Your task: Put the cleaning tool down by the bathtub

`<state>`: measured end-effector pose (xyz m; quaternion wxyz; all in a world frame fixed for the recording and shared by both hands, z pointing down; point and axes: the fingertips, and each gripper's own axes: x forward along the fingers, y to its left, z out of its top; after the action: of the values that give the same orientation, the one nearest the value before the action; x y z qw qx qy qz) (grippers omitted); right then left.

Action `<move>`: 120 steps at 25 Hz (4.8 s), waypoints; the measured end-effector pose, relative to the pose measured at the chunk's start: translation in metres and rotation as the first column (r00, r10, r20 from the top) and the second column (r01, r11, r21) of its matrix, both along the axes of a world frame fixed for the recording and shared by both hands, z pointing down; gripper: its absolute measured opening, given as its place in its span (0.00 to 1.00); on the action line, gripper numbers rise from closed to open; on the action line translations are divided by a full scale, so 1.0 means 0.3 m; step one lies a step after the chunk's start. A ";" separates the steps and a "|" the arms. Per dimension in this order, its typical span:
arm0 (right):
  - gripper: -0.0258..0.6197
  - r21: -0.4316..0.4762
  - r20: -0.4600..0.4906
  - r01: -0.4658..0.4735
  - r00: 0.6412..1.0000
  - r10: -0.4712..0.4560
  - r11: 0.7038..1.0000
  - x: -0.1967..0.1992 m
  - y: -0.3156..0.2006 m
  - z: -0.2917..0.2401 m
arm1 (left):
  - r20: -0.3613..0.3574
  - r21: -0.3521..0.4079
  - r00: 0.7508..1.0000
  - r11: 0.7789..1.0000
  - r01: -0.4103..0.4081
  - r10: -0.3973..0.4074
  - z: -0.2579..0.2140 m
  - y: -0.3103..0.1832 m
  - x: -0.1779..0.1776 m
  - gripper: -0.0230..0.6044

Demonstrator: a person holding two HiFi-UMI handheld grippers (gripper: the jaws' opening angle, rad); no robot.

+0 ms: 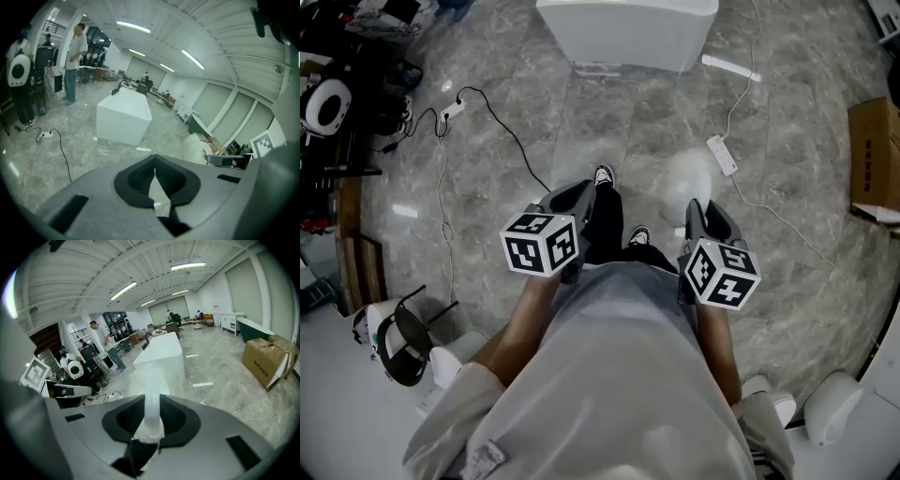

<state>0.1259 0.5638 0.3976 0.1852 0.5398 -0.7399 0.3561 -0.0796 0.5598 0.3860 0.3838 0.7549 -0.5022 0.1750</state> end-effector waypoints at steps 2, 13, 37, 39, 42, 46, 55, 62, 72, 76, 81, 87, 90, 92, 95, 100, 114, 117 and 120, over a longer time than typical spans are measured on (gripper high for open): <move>0.16 -0.005 -0.003 0.002 1.000 -0.002 1.000 -0.013 -0.052 -0.001 | -0.014 -0.007 1.000 1.000 -0.003 0.003 -0.003 -0.047 -0.007 0.05; 0.16 -0.007 -0.018 -0.028 0.999 0.028 1.000 -0.139 -0.300 -0.044 | -0.057 0.011 0.997 0.999 -0.044 0.044 -0.063 -0.317 -0.119 0.05; 0.16 0.097 -0.084 -0.039 0.995 0.047 0.995 -0.520 -0.793 -0.160 | -0.165 0.078 0.979 0.991 -0.106 0.118 -0.098 -0.731 -0.454 0.05; 0.16 0.095 -0.083 -0.035 0.996 0.043 0.995 -0.543 -0.812 -0.152 | -0.169 0.081 0.979 0.992 -0.102 0.114 -0.093 -0.753 -0.475 0.05; 0.16 0.093 -0.090 -0.037 0.995 0.045 0.995 -0.545 -0.852 -0.147 | -0.169 0.081 0.979 0.991 -0.103 0.116 -0.088 -0.796 -0.483 0.05; 0.16 0.102 -0.097 -0.047 0.994 0.057 0.994 -0.536 -0.937 -0.152 | -0.159 0.087 0.981 0.991 -0.099 0.112 -0.097 -0.870 -0.492 0.05; 0.16 0.125 -0.083 -0.050 0.995 0.060 0.991 -0.471 -1.233 -0.139 | -0.170 0.077 0.984 0.996 -0.033 0.046 -0.075 -1.153 -0.488 0.05; 0.16 0.130 -0.061 -0.046 0.997 0.054 0.990 -0.408 -1.547 -0.143 | -0.162 0.086 0.987 0.996 0.011 0.003 -0.110 -1.440 -0.465 0.05; 0.16 0.118 0.006 -0.103 0.995 0.103 0.988 -0.268 -1.895 -0.114 | -0.081 0.102 0.993 0.992 -0.079 0.087 -0.150 -1.839 -0.312 0.05; 0.16 0.109 0.017 -0.147 0.989 0.146 0.983 -0.168 -1.992 -0.085 | -0.075 0.092 0.990 0.989 -0.115 0.122 -0.139 -1.978 -0.221 0.05; 0.16 0.097 0.017 -0.161 0.987 0.160 0.982 -0.058 -2.101 -0.053 | -0.077 0.100 0.987 0.986 -0.130 0.138 -0.133 -2.096 -0.116 0.05; 0.16 0.105 0.010 -0.168 0.986 0.168 0.980 0.013 -2.224 -0.056 | -0.083 0.081 0.989 0.990 -0.113 0.119 -0.136 -2.178 -0.056 0.05; 0.16 0.108 0.007 -0.167 0.986 0.167 0.980 0.034 -2.265 -0.042 | -0.092 0.078 0.989 0.991 -0.112 0.119 -0.130 -2.186 -0.036 0.05; 0.16 0.103 0.005 -0.165 0.986 0.166 0.981 0.040 -2.273 -0.025 | -0.091 0.063 0.990 0.992 -0.106 0.112 -0.110 -2.178 -0.041 0.05; 0.16 0.101 0.000 -0.163 0.987 0.164 0.982 0.051 -2.287 0.003 | -0.087 0.052 0.991 0.994 -0.099 0.104 -0.084 -2.175 -0.048 0.05; 0.16 0.091 -0.008 -0.167 0.986 0.169 0.982 0.066 -2.292 0.020 | -0.086 0.041 0.991 0.994 -0.100 0.103 -0.078 -2.166 -0.052 0.05; 0.16 0.068 -0.038 -0.250 0.967 0.253 0.966 0.135 -2.334 0.067 | -0.085 0.004 0.986 0.990 -0.141 0.141 -0.038 -2.191 -0.043 0.05; 0.16 0.048 -0.044 -0.252 0.966 0.255 0.966 0.137 -2.339 0.090 | -0.089 -0.010 0.985 0.989 -0.147 0.146 -0.029 -2.187 -0.041 0.05; 0.16 0.041 -0.058 -0.261 0.963 0.263 0.965 0.147 -2.353 0.105 | -0.086 -0.021 0.985 0.989 -0.149 0.147 -0.026 -2.187 -0.047 0.05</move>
<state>0.1699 -0.1422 0.4292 0.1505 0.6468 -0.6618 0.3480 -0.0937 -0.0962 0.3784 0.4008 0.7915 -0.4256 0.1782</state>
